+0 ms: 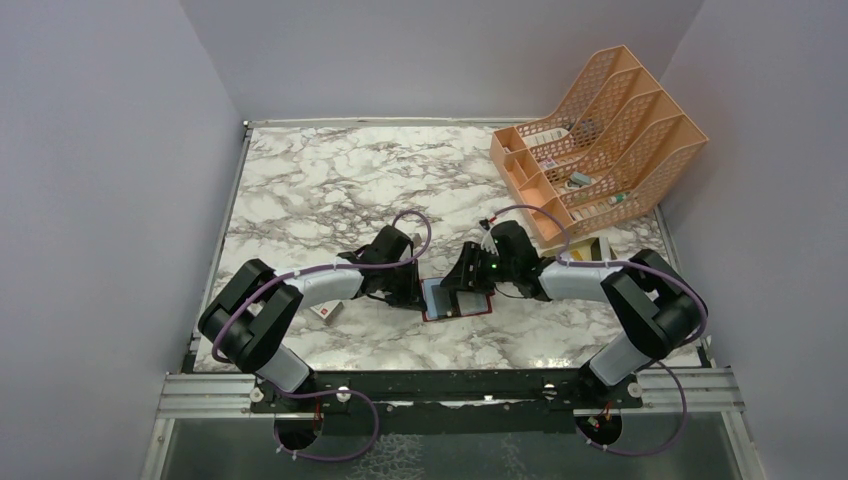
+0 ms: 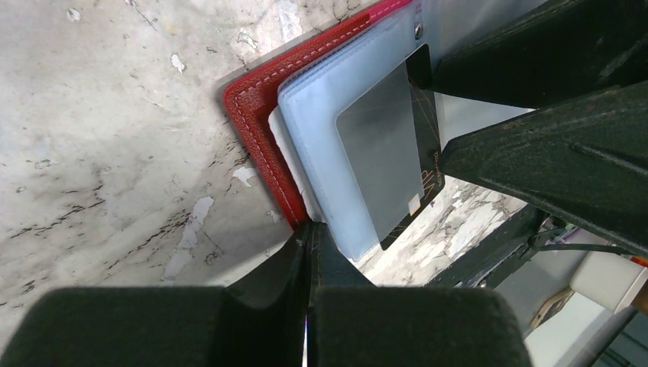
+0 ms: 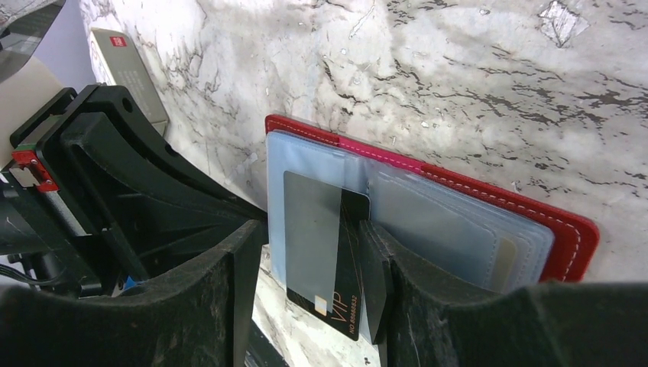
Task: Put the credit cards into the card holder
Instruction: Insert the credit card into the card holder.
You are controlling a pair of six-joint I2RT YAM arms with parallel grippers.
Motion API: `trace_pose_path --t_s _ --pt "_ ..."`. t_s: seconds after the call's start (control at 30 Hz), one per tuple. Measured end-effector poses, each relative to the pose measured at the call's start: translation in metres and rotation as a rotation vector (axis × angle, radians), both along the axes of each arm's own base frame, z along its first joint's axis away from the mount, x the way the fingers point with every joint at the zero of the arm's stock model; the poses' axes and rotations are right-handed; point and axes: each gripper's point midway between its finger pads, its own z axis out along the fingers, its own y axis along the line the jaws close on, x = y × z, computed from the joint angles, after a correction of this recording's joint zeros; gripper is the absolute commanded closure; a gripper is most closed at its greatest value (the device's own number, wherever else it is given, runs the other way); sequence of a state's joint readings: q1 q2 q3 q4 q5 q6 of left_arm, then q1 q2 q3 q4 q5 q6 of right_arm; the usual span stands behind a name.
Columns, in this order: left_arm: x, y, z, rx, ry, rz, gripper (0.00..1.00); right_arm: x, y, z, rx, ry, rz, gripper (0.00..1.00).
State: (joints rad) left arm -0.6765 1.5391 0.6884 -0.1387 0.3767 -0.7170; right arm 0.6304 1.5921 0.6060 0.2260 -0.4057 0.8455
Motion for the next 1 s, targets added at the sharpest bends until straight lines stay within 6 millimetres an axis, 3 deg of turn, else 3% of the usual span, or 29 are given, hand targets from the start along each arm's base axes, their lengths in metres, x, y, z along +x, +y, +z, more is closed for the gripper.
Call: trace_pose_path --t_s 0.23,0.5,0.77,1.0 --pt "0.0 0.0 0.0 0.0 0.0 0.0 0.98 -0.003 -0.003 -0.001 -0.018 0.019 -0.002 0.49" --pt "-0.002 0.0 0.005 -0.003 0.004 0.007 0.82 -0.013 -0.019 0.008 -0.104 0.033 -0.01 0.5" --pt "0.014 -0.011 0.039 -0.062 -0.059 0.024 0.84 -0.035 -0.021 0.006 -0.111 0.083 -0.017 0.5" --pt "0.021 -0.015 0.043 -0.08 -0.076 0.029 0.91 -0.039 -0.022 0.001 -0.11 0.111 -0.051 0.5"
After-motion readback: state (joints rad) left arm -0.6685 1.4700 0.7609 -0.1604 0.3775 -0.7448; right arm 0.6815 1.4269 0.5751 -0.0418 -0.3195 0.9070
